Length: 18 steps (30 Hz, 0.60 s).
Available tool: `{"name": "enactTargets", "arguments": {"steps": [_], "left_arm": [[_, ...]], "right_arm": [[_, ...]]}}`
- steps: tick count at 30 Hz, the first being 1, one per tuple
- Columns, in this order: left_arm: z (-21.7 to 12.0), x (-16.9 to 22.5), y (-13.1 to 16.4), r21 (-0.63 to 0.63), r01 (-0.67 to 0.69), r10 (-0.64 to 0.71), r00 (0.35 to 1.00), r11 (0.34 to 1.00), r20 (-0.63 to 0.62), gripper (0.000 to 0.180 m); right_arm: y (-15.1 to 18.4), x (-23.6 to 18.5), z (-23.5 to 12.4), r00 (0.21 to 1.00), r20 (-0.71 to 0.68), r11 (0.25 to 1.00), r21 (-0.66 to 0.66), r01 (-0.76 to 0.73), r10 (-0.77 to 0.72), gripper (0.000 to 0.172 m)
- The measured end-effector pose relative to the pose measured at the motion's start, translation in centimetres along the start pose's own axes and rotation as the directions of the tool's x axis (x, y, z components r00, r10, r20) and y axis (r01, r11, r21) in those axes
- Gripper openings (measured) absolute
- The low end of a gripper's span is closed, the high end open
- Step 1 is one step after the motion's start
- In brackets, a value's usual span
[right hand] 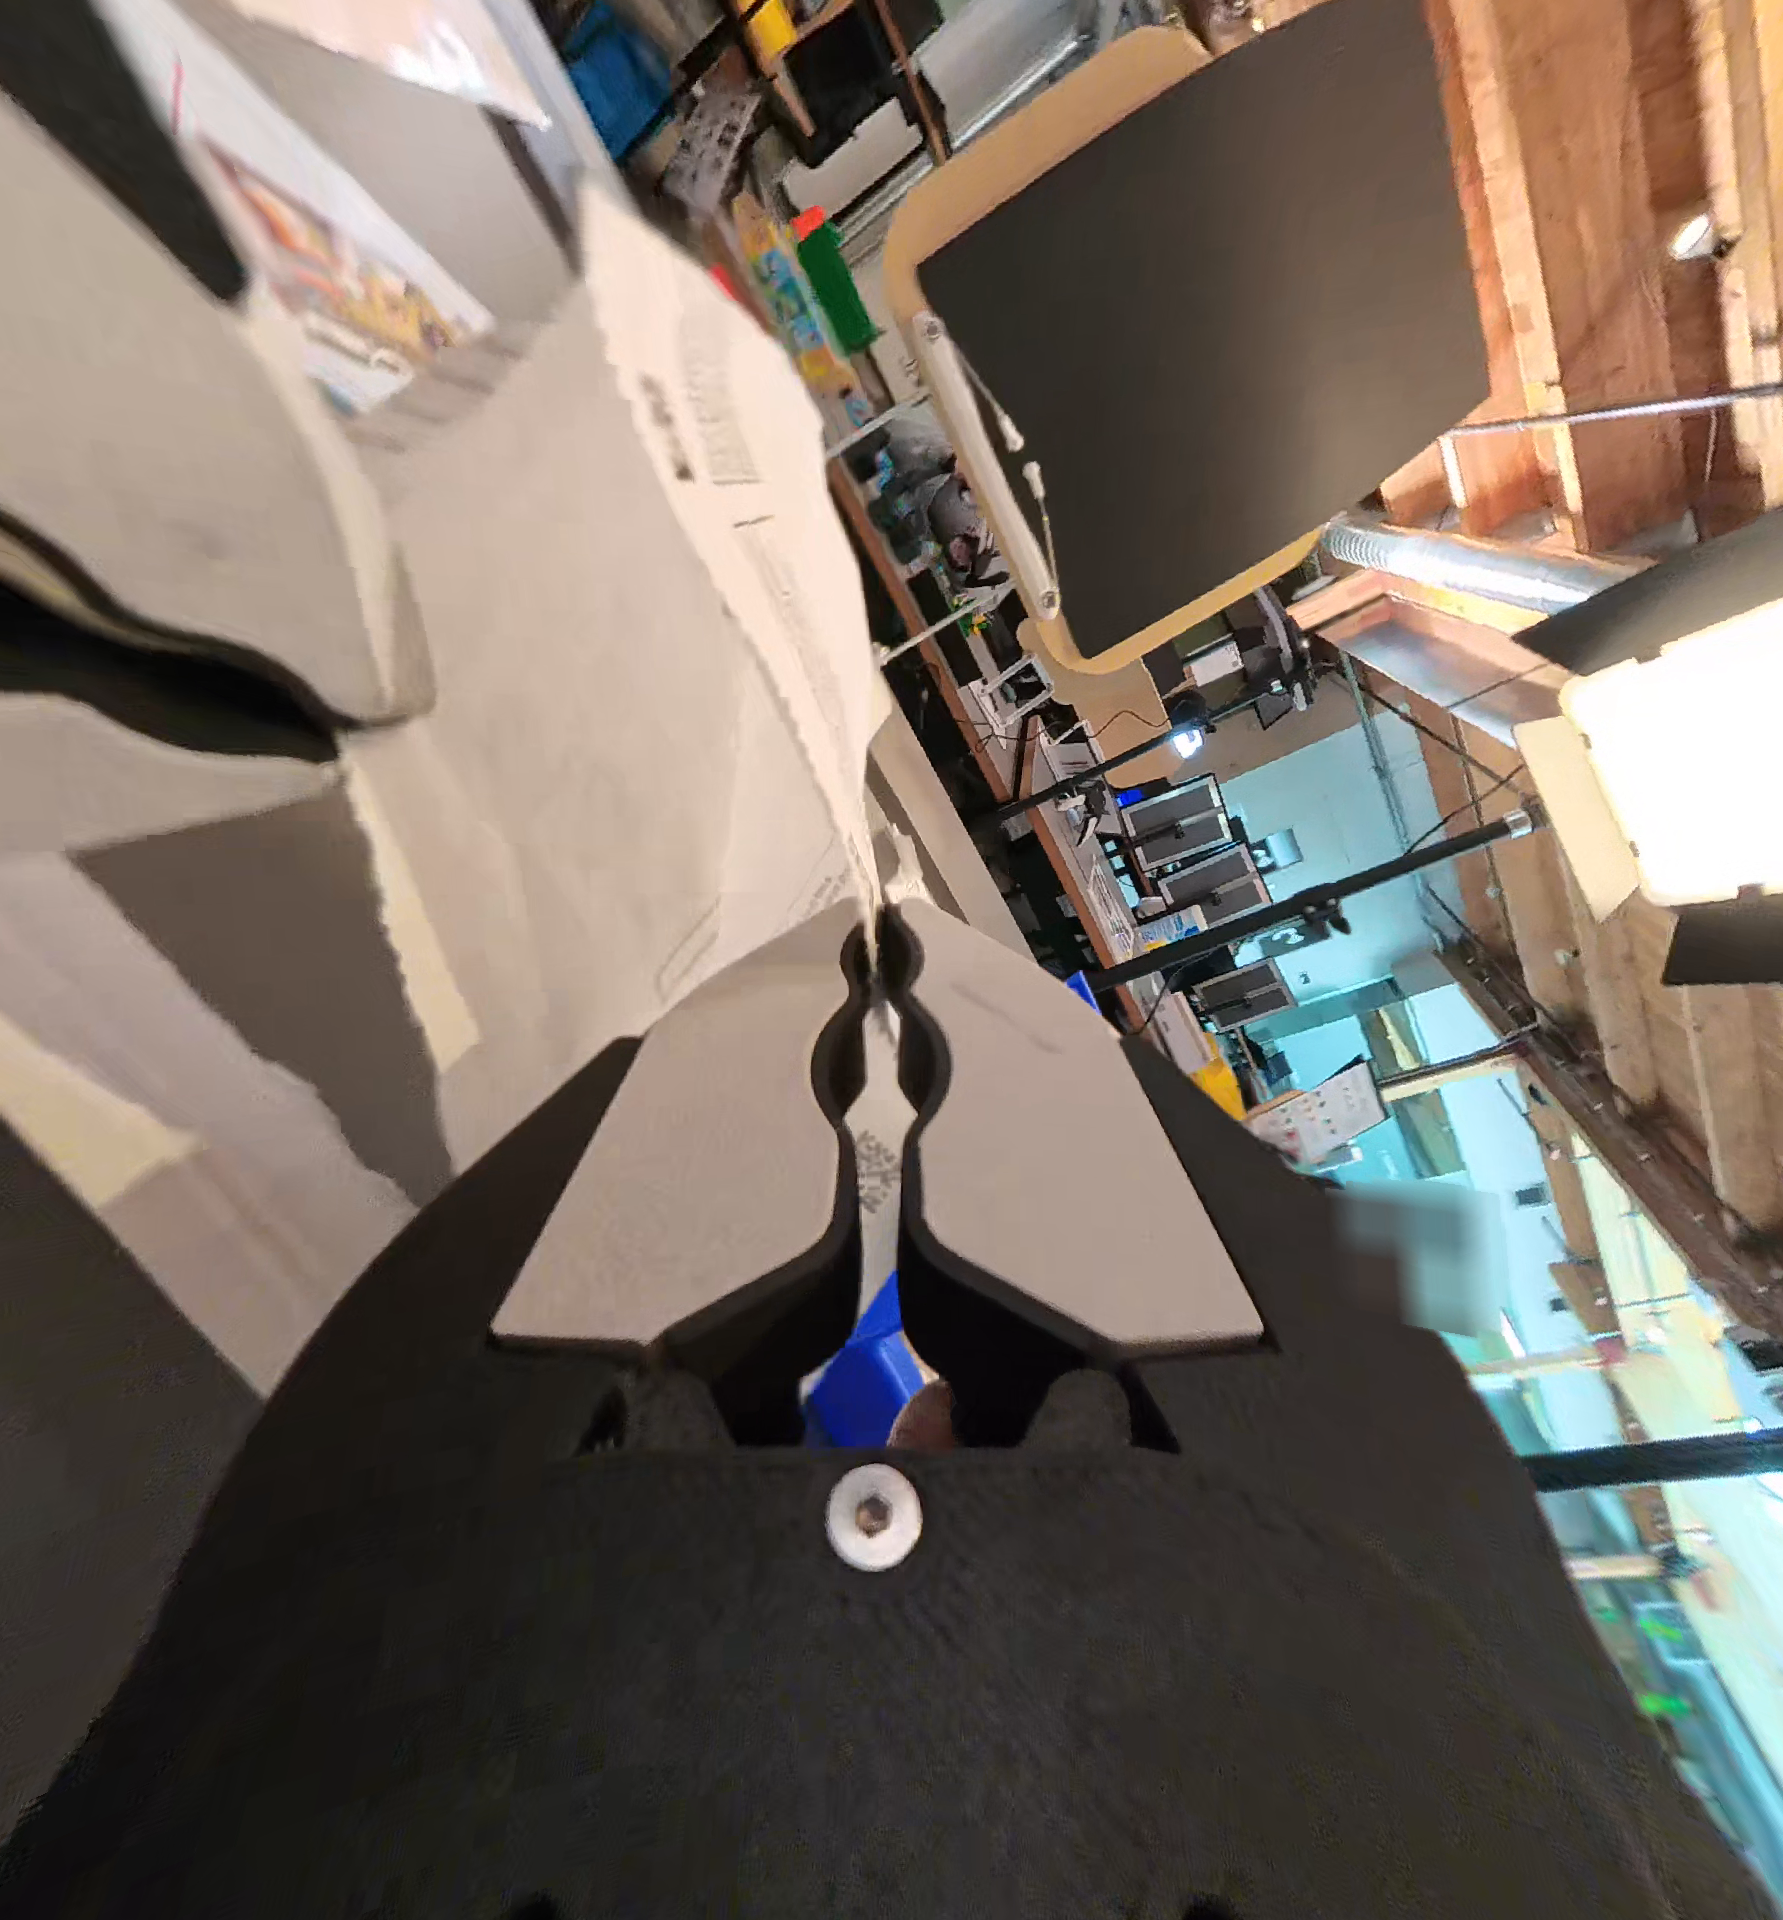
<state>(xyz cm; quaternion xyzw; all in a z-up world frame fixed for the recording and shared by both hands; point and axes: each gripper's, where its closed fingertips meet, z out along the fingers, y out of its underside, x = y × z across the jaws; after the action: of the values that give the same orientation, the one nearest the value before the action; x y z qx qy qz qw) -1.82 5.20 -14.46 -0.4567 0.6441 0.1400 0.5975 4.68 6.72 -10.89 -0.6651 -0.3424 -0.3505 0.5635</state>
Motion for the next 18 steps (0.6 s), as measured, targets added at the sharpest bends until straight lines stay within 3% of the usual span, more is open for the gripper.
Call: {"name": "enactTargets", "arguments": {"steps": [4,6,8,12,18], "left_arm": [[-0.6,-0.6,-1.2,0.129,0.282,-0.285,0.958,0.951,0.005,0.008],[-1.2,-1.2,-1.7,0.204,0.47,-0.482,0.876,0.858,0.009,0.009],[-2.3,-1.5,-2.6,0.298,0.621,-0.646,0.763,0.725,-0.018,0.008],[-3.3,-2.0,-3.3,0.363,0.748,-0.793,0.608,0.556,-0.038,0.008],[-1.8,-3.2,-3.4,0.308,0.911,-0.919,0.343,0.274,-0.195,0.022]], "right_arm": [[-0.5,1.1,0.3,0.988,-0.011,0.986,0.061,-0.156,0.157,0.0],[-0.6,1.0,0.7,0.965,0.028,0.961,0.088,-0.261,0.259,0.0],[-0.8,0.9,1.0,0.926,0.075,0.917,0.124,-0.378,0.371,0.0],[-0.3,0.9,1.6,0.852,0.105,0.841,0.139,-0.524,0.513,0.0],[-1.8,0.7,0.9,0.749,0.185,0.723,0.198,-0.662,0.636,0.0]]}}
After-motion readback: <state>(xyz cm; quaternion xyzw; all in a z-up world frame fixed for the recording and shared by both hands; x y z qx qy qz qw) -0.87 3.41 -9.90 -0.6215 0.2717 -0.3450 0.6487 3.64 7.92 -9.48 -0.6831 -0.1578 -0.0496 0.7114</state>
